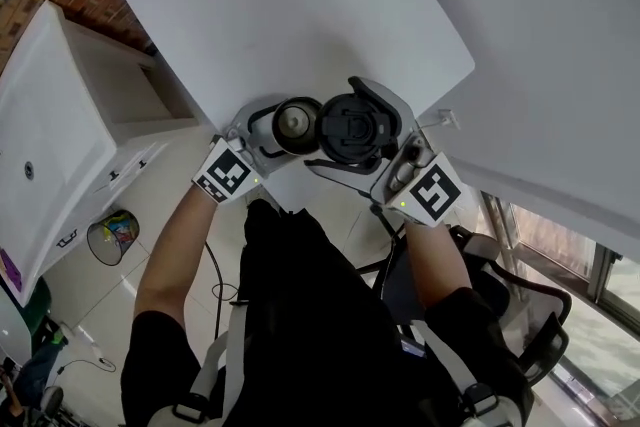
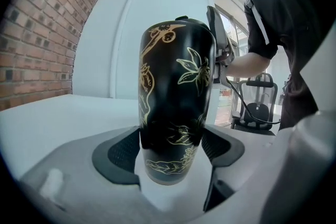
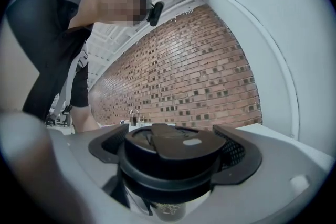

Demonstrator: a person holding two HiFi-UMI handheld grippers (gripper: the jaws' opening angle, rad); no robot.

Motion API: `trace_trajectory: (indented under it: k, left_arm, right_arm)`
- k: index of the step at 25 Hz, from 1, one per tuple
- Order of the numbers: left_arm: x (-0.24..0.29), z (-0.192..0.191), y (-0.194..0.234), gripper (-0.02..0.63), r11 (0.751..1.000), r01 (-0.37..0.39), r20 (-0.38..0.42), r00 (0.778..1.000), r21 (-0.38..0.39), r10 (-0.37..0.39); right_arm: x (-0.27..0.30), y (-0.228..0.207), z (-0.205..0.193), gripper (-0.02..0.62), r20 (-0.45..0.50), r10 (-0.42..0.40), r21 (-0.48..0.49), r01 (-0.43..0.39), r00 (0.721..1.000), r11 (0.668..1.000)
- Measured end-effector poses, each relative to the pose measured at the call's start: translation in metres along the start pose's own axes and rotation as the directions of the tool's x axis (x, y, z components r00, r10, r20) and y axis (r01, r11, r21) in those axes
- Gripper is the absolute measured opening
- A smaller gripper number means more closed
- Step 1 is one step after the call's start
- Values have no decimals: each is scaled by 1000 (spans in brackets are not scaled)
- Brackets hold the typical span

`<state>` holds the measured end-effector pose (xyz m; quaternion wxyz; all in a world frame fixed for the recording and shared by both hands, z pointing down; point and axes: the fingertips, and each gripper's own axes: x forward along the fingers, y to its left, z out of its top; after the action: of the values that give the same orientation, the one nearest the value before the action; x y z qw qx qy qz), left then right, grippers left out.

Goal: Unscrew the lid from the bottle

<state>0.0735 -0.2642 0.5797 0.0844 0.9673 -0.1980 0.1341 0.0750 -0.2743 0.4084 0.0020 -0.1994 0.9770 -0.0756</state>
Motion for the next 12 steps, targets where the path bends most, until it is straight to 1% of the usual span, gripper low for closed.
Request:
trace_trajectory:
  k: [2, 4, 8, 12]
  left_arm:
    - [-2, 0, 1, 379, 1000, -15, -7, 1000, 8, 15]
    - [-7, 1, 3, 379, 999, -37, 3, 999, -3, 37]
    - [-24, -2, 9, 377, 993, -107, 29, 994, -57, 109]
    - [-46, -2, 10, 376, 983, -150, 21, 988, -109, 154]
  right_arm:
    - [-1, 0, -1, 491, 12, -11, 21, 10, 1000, 1000]
    - [-2, 0, -2, 491, 19, -12, 11, 12, 1000, 1000]
    - [0, 4, 2, 491, 20, -6, -10, 7, 1000, 1000]
    - [-2, 9, 7, 491, 28, -5, -23, 6, 1000, 1000]
